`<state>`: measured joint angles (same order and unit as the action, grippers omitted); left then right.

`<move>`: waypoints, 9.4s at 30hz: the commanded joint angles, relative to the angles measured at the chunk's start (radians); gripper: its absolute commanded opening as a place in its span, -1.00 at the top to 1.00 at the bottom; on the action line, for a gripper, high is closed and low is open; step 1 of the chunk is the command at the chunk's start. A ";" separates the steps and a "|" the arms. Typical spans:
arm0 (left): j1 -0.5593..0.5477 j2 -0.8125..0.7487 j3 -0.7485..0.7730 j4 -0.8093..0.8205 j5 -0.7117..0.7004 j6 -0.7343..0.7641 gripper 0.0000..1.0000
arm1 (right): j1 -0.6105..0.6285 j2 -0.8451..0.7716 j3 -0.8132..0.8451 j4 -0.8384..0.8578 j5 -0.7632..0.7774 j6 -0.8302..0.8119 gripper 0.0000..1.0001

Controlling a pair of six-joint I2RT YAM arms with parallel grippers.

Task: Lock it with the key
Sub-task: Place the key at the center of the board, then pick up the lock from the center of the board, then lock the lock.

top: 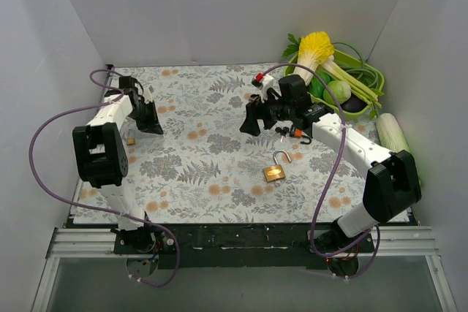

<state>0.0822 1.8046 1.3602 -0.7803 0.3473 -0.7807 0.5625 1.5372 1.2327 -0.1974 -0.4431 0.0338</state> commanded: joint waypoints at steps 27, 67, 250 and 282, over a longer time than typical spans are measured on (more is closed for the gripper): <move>0.103 0.329 0.240 -0.126 -0.416 0.248 0.81 | -0.069 -0.037 -0.128 0.023 -0.147 0.021 -0.79; 0.025 -0.241 0.269 0.151 0.190 -0.057 -0.96 | -0.092 0.003 -0.074 -0.358 0.196 -0.284 -0.77; -0.633 -0.729 -0.414 0.529 0.657 0.630 1.00 | 0.168 -0.405 -0.116 -0.363 -0.238 -0.591 -0.78; -0.631 -0.722 -0.311 0.448 0.746 0.547 0.84 | 0.157 -0.345 -0.084 -0.284 -0.292 -0.531 0.97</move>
<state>-0.5499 1.0962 0.9493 -0.2749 1.0199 -0.2981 0.7223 1.1889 1.0908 -0.4808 -0.7120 -0.4995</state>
